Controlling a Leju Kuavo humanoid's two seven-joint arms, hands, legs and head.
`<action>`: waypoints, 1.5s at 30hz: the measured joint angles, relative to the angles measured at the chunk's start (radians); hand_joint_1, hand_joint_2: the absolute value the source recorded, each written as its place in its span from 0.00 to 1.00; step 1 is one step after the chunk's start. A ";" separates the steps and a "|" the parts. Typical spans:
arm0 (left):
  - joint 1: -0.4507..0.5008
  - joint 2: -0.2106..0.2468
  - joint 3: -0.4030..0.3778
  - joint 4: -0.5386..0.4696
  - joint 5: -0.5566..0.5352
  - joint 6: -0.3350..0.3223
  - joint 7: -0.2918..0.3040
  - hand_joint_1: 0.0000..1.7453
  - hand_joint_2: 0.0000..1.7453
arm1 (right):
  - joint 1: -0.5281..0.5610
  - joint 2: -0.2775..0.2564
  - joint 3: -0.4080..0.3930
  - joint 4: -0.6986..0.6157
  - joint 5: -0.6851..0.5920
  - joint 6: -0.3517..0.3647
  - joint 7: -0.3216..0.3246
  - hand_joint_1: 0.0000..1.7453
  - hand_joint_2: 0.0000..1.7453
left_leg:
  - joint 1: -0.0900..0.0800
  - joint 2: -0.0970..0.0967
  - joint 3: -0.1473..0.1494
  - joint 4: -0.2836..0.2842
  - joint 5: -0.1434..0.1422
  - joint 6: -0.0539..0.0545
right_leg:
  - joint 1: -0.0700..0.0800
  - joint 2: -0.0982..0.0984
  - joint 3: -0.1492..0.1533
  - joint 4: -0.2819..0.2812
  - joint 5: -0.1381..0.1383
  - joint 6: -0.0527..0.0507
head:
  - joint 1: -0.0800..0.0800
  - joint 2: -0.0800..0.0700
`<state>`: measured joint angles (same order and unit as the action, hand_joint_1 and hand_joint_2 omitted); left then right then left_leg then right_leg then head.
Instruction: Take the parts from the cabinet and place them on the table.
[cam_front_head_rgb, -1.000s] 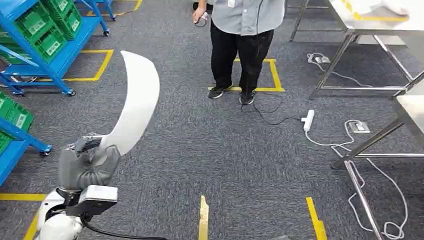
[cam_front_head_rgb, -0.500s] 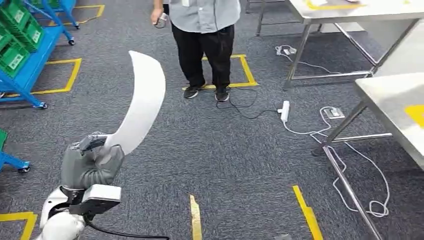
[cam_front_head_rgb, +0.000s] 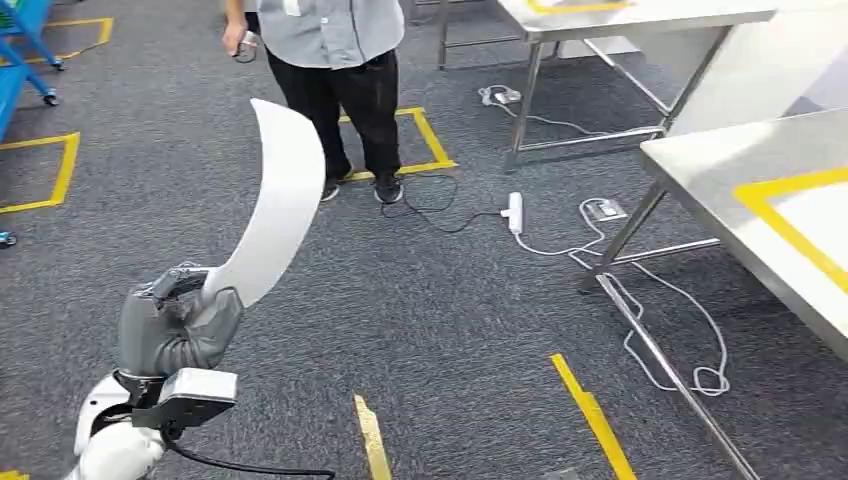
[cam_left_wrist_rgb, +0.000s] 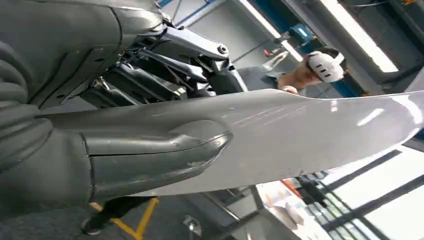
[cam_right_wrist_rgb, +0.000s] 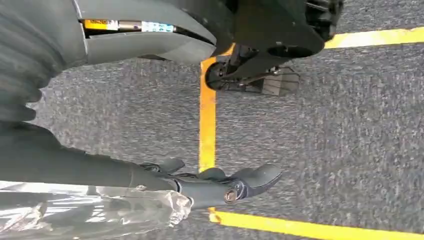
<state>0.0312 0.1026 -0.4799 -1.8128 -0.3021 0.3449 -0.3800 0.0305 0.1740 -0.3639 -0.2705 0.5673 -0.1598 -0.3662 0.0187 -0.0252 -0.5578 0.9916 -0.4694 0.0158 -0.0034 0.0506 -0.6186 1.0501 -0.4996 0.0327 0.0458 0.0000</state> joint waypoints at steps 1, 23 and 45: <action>0.001 -0.002 0.000 0.000 0.000 0.000 0.000 1.00 1.00 | -0.002 0.000 0.000 0.000 -0.001 0.000 0.000 0.00 1.00 | -0.001 0.012 0.000 0.000 0.000 0.002 | -0.002 -0.024 -0.032 0.068 -0.038 0.004 | 0.005 0.000; 0.002 -0.001 -0.002 0.003 0.000 -0.003 -0.001 1.00 1.00 | -0.001 -0.001 0.000 0.000 -0.003 -0.001 -0.001 0.00 1.00 | -0.009 0.010 -0.042 0.110 -0.012 -0.028 | 0.000 0.021 0.050 -0.045 0.027 -0.043 | -0.009 0.000; -0.003 -0.002 -0.003 0.004 -0.001 -0.001 -0.006 1.00 1.00 | 0.001 -0.005 0.000 0.002 -0.003 0.004 -0.006 0.00 1.00 | -0.012 0.102 0.007 0.017 -0.029 -0.033 | -0.002 -0.068 0.049 -0.053 0.026 -0.032 | 0.007 0.000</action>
<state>0.0284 0.1011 -0.4829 -1.8090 -0.3033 0.3441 -0.3857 0.0313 0.1686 -0.3643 -0.2686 0.5638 -0.1560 -0.3723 0.0072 0.0766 -0.5506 1.0085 -0.4985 -0.0170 -0.0057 -0.0179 -0.5700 0.9975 -0.4738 0.0005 0.0526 0.0000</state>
